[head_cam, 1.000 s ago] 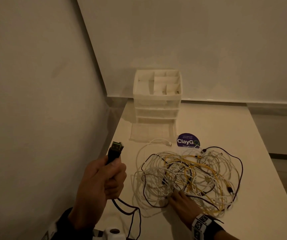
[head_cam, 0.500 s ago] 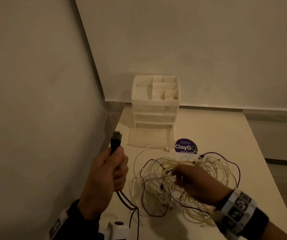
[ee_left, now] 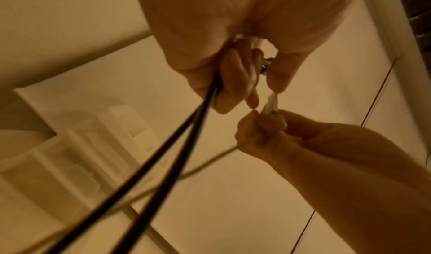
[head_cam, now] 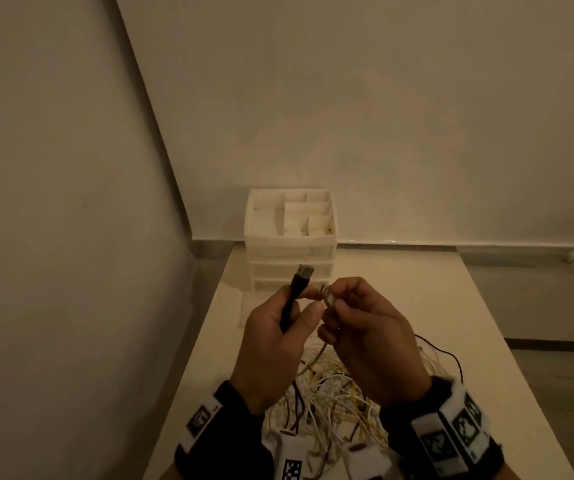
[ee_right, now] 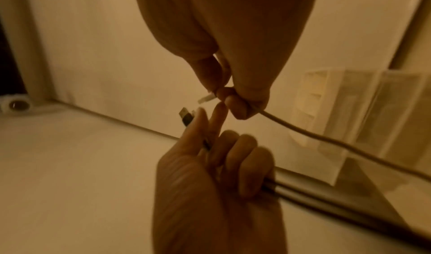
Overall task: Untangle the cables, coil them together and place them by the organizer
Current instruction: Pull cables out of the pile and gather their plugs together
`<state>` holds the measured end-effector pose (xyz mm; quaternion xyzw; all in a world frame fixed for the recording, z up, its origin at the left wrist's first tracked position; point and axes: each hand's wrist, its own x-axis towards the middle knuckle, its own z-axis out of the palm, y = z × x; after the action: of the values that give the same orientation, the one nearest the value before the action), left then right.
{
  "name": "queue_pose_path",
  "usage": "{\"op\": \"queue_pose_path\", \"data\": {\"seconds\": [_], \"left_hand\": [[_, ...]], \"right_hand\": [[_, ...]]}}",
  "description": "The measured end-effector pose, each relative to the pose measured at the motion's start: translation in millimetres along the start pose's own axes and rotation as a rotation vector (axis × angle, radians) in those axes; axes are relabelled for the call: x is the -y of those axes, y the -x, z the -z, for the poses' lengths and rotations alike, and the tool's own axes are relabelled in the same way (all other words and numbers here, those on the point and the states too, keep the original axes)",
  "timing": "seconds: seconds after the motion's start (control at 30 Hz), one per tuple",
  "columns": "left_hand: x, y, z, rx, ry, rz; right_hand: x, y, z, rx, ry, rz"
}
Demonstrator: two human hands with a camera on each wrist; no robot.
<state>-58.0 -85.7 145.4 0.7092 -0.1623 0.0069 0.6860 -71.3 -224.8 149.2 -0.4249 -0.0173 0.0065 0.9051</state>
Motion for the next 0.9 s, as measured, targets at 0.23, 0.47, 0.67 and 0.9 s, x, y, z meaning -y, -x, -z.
{"op": "queue_pose_path", "data": {"seconds": [0.23, 0.47, 0.67, 0.9], "left_hand": [[1, -2, -18, 0.032, 0.122, 0.050], [-4, 1, -33, -0.013, 0.153, 0.117], [-1, -11, -25, -0.170, 0.162, 0.004], [-37, -25, 25, -0.226, 0.328, -0.100]], "right_hand": [[5, 11, 7, -0.078, 0.090, 0.118], [6, 18, 13, -0.206, 0.455, 0.201], [-17, 30, 35, 0.091, 0.735, 0.109], [-56, 45, 97, 0.181, 0.938, -0.097]]}}
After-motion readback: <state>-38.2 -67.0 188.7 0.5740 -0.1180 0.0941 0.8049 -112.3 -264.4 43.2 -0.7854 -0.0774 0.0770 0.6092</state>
